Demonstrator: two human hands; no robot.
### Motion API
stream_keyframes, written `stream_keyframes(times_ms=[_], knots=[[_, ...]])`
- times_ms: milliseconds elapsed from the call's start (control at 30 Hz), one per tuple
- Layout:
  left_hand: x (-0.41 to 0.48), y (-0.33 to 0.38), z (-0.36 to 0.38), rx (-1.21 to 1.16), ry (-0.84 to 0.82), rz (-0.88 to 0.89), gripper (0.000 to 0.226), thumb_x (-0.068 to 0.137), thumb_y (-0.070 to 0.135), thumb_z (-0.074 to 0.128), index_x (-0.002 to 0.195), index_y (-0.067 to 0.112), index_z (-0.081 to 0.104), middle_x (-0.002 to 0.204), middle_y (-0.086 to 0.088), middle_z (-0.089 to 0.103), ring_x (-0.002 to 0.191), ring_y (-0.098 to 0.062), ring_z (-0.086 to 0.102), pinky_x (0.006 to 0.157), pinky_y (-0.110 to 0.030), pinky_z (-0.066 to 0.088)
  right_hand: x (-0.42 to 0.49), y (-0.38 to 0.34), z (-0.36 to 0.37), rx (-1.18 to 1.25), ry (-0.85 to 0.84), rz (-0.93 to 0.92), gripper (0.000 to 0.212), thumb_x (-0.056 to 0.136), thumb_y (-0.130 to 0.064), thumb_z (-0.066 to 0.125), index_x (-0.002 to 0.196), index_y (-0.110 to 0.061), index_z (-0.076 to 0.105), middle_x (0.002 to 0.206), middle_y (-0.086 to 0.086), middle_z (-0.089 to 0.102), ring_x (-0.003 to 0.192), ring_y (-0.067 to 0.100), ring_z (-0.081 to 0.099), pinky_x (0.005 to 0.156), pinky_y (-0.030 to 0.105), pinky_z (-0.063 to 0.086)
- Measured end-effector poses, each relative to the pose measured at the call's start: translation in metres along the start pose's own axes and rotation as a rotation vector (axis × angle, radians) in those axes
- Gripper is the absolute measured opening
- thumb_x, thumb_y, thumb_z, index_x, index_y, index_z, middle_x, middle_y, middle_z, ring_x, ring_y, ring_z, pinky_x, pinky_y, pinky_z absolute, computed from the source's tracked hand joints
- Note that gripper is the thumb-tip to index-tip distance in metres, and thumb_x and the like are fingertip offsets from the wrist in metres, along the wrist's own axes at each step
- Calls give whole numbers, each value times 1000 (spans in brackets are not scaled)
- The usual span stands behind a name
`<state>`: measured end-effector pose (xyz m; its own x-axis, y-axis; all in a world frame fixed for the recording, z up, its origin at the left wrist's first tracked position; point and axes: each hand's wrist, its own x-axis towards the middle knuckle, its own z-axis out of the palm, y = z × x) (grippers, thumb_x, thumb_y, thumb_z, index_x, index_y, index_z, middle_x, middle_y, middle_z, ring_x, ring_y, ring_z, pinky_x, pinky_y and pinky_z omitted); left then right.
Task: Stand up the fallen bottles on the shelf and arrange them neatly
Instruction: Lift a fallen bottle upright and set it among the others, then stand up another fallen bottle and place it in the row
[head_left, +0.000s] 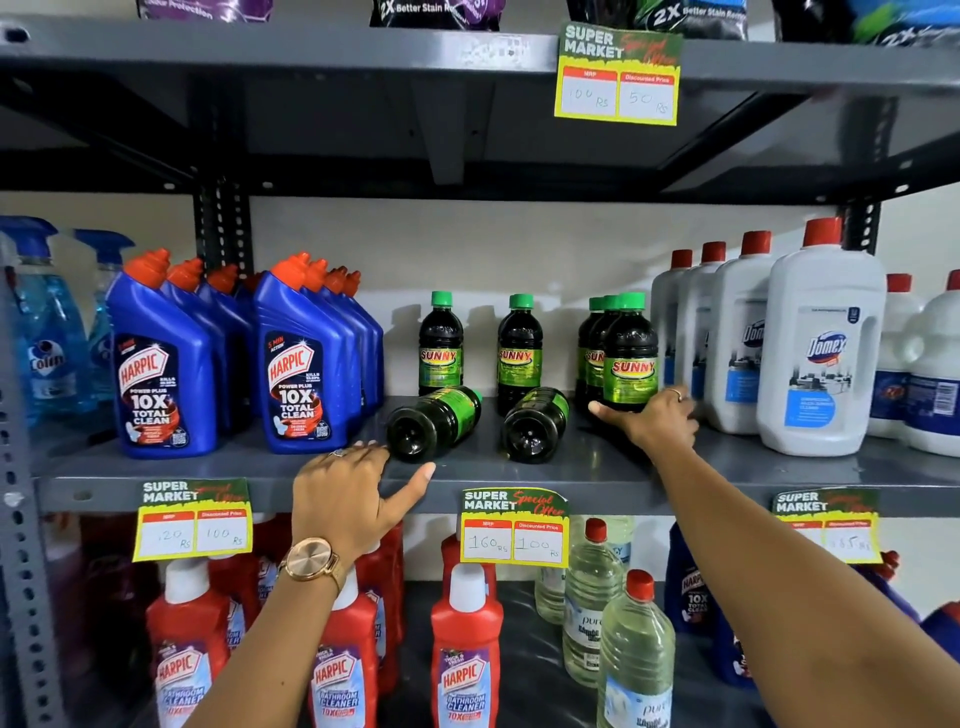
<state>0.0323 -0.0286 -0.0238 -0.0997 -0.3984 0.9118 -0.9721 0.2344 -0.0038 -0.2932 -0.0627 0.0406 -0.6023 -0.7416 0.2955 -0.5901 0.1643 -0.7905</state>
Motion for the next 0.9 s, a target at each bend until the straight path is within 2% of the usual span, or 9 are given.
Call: stream_keyframes(times_ms=[100,167,267,333,400,467,533,733,900], knots=[[0,1,0,-1,3,5,76,84,74,19,66,17,66,60,1,66,56,-22,63,50,-26,41,-16,-7,-6,25,239,-119,117,64,-77,62,142,5,31,141,24,39,129,43,39,105,50,34],[1,1,0,-3,6,8,75,84,73,19,65,17,66,59,1,65,55,-21,63,49,-26,40,-27,-15,-11,113,275,-241,92,71,-80,50,110,3,59,110,20,61,107,39,57,88,44,45],[1,0,1,3,-2,0,73,84,73,22,64,17,66,58,2,64,54,-20,62,49,-25,40,-47,-37,-10,60,-175,-220,100,60,-94,33,91,-3,63,85,14,65,78,28,63,84,46,53],[1,0,1,3,-10,-1,70,83,72,26,64,17,65,58,2,64,54,-20,62,49,-26,40,-53,-56,-5,-5,-478,-89,114,59,-95,32,127,-7,55,123,20,61,96,28,67,94,42,54],[1,0,1,6,-15,-2,69,82,72,28,65,17,65,59,2,65,55,-20,62,50,-26,41,-51,-73,3,-41,-618,44,102,64,-88,46,132,-12,47,134,16,55,72,20,75,61,25,61],[1,0,2,10,-14,-2,68,82,72,28,66,17,66,59,3,65,55,-20,62,50,-26,41,-47,-81,11,-41,-655,100,78,70,-74,59,113,-10,52,109,12,63,40,16,66,35,17,48],[1,0,2,14,-18,-3,68,82,71,28,66,17,66,59,3,65,55,-19,62,50,-26,41,-44,-76,20,44,-638,120,69,69,-66,63,107,-9,57,94,10,65,53,19,68,39,19,50],[1,0,3,19,0,0,67,82,71,29,64,17,66,59,2,65,55,-20,63,50,-25,41,-53,-45,30,270,-269,-71,83,61,-76,57,104,-7,67,100,9,68,92,29,66,85,41,56],[1,-1,2,11,4,-3,67,82,71,30,65,17,66,60,1,66,55,-20,63,50,-26,41,-59,-49,31,200,-97,-355,70,74,-57,70,113,-2,49,107,14,64,99,37,62,80,39,49]])
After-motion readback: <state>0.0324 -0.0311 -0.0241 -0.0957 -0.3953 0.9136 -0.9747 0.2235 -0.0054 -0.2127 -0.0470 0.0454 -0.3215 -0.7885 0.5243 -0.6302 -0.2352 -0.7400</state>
